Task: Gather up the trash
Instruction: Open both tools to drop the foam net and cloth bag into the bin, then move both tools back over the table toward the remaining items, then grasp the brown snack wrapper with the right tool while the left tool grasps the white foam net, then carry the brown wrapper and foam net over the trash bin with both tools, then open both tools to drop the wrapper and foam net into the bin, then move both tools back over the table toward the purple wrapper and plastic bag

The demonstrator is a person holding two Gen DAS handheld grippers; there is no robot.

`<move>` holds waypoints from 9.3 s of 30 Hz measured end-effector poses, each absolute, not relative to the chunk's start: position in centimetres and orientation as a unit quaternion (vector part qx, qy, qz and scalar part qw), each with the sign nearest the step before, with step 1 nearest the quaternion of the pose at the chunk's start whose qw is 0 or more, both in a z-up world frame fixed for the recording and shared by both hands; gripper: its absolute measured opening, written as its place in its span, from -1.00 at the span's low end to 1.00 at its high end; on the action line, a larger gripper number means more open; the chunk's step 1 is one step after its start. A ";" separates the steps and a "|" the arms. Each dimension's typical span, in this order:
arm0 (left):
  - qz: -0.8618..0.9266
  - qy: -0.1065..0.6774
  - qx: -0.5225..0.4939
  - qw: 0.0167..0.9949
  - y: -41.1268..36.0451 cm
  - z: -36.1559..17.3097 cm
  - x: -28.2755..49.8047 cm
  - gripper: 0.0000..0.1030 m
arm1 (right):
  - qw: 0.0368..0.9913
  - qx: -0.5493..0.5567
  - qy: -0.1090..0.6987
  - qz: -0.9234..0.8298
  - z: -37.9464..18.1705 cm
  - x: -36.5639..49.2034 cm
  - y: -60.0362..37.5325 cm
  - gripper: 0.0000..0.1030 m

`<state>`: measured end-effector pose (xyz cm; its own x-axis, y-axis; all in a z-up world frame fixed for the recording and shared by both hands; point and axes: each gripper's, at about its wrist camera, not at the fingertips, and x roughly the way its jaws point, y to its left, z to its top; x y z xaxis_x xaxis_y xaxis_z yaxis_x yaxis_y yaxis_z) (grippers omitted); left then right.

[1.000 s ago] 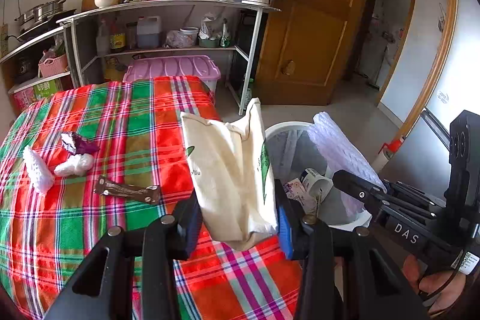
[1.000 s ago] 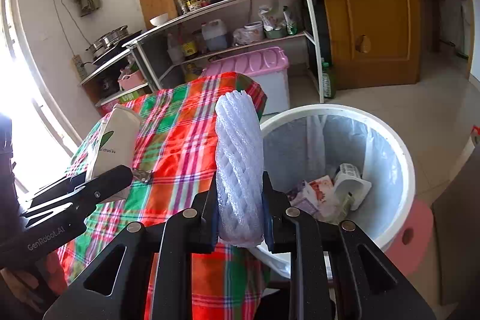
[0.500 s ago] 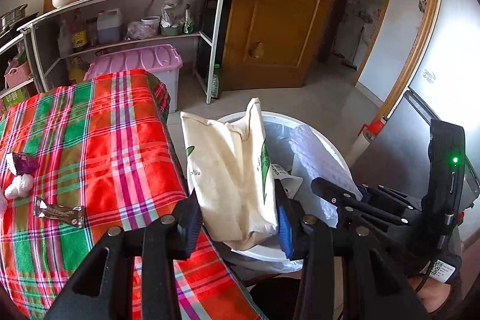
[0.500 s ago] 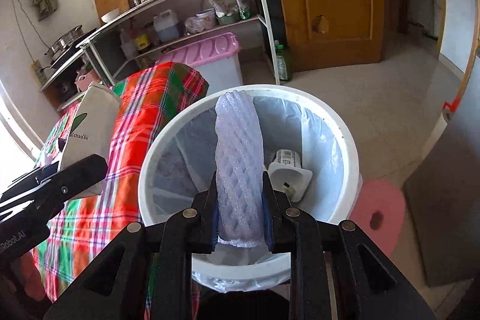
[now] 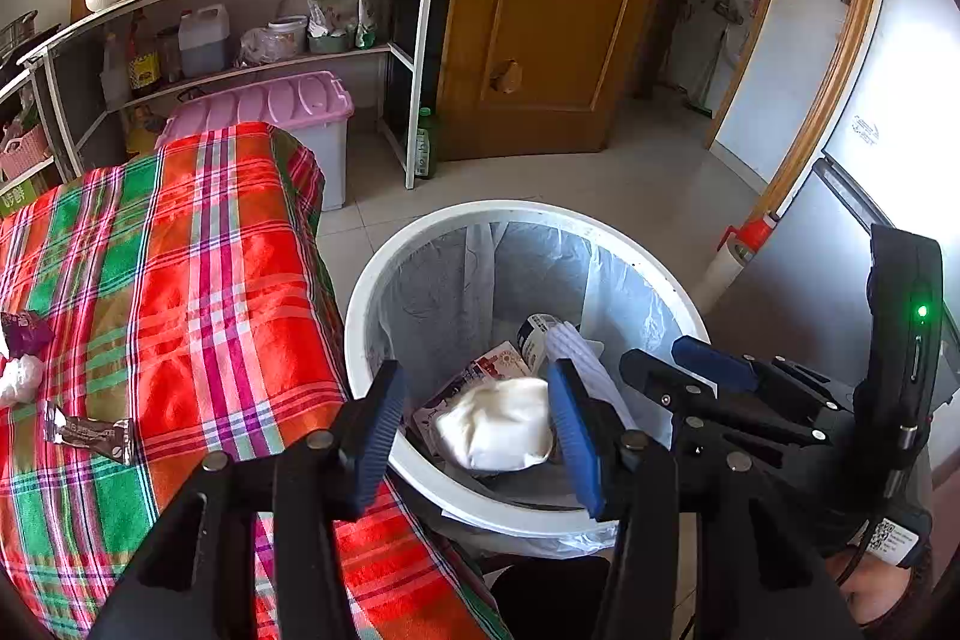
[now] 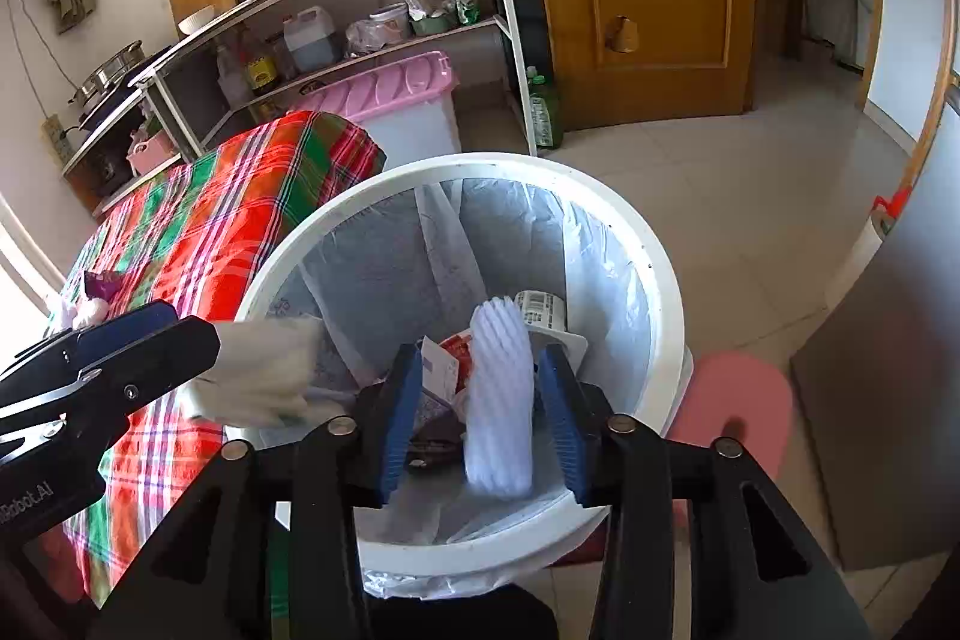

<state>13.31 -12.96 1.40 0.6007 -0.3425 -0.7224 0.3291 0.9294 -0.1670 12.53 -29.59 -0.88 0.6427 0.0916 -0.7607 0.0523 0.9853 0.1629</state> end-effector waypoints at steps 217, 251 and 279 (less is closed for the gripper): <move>-0.163 0.417 0.012 0.894 -11.4 0.5 13.3 0.10 | 0.905 0.085 0.415 0.033 -0.6 12.6 -28.4 -0.34; -0.030 0.389 -0.062 0.919 5.5 0.9 9.9 0.21 | 0.910 0.040 0.390 0.136 1.4 12.5 -16.3 -0.08; 0.019 0.424 0.005 0.905 14.7 -2.7 17.4 0.40 | 0.891 0.001 0.418 0.176 -0.4 17.4 -6.8 -0.08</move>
